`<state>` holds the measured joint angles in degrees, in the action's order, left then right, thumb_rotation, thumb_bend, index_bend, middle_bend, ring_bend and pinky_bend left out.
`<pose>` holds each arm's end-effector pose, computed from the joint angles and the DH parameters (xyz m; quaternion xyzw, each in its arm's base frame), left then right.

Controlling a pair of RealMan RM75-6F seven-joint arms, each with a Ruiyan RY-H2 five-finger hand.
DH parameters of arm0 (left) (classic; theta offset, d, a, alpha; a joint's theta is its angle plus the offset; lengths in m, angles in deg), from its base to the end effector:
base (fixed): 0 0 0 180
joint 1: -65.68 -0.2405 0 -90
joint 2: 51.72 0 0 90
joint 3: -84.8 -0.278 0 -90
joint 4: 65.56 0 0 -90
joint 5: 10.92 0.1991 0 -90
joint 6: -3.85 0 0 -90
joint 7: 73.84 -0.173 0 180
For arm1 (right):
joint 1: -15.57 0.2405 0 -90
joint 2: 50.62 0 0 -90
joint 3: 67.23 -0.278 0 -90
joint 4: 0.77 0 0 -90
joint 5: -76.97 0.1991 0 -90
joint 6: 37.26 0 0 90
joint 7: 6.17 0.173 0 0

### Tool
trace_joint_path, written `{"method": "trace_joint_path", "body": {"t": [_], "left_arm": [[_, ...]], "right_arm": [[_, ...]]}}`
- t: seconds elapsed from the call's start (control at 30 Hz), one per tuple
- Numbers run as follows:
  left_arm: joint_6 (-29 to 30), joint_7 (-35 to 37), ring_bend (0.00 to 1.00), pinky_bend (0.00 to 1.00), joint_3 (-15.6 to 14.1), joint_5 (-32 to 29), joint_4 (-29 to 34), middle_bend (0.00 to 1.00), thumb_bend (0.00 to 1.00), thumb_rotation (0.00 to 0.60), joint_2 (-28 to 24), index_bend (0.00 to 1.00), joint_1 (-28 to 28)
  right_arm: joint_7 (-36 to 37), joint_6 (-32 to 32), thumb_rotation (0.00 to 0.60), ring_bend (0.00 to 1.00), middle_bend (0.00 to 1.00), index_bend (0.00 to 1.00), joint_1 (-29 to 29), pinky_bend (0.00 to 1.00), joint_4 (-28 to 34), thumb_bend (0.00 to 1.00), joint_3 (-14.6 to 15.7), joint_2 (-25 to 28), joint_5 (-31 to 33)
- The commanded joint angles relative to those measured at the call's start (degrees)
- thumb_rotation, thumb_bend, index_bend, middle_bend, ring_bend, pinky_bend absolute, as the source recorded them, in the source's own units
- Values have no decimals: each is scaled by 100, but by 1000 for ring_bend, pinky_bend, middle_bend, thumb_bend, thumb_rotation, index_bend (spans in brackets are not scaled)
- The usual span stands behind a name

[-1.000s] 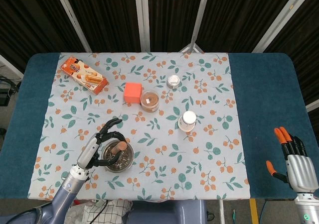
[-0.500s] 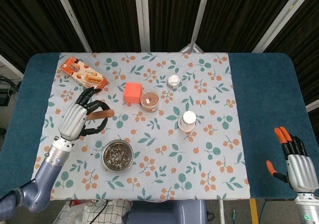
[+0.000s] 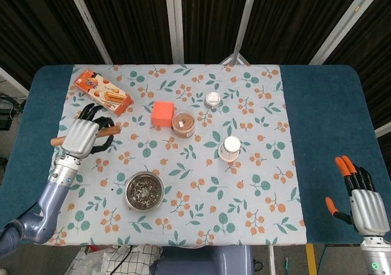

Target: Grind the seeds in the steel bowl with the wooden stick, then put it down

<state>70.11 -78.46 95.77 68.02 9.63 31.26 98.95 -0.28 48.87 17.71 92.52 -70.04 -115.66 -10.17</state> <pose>-0.2243 0.3870 0.0702 -0.6817 -0.3186 -0.4342 0.4952 -0.3271 -0.1949 0.1730 0.5605 -0.4311 0.4237 0.5661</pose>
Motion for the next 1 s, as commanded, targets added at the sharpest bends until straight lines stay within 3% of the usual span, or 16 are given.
{"method": "trace_joint_path", "body": {"t": [0.03,0.47,0.8,1.0], "left_arm": [[-148,-90,132,94,-153,-11,-335,581,841,600,295,587,71],[-277,-330,132,87,-463,53,-874,557,841,600,919,572,60],[-389,-435,76,23,-633,6,-962,361,812,600,1089,465,-35],[-466,-532,12,0,-662,-46,-891,221,793,600,1031,317,-59]], "right_arm": [[7,-10,600,0,0,0,-1,0,4,367,3,5,8],[62,16,600,0,0,0,-10,0,-3,367,19,21,-39],[73,35,600,0,0,0,-17,0,-9,367,35,21,-75],[71,38,600,0,0,0,-19,0,-2,366,46,24,-94]]}}
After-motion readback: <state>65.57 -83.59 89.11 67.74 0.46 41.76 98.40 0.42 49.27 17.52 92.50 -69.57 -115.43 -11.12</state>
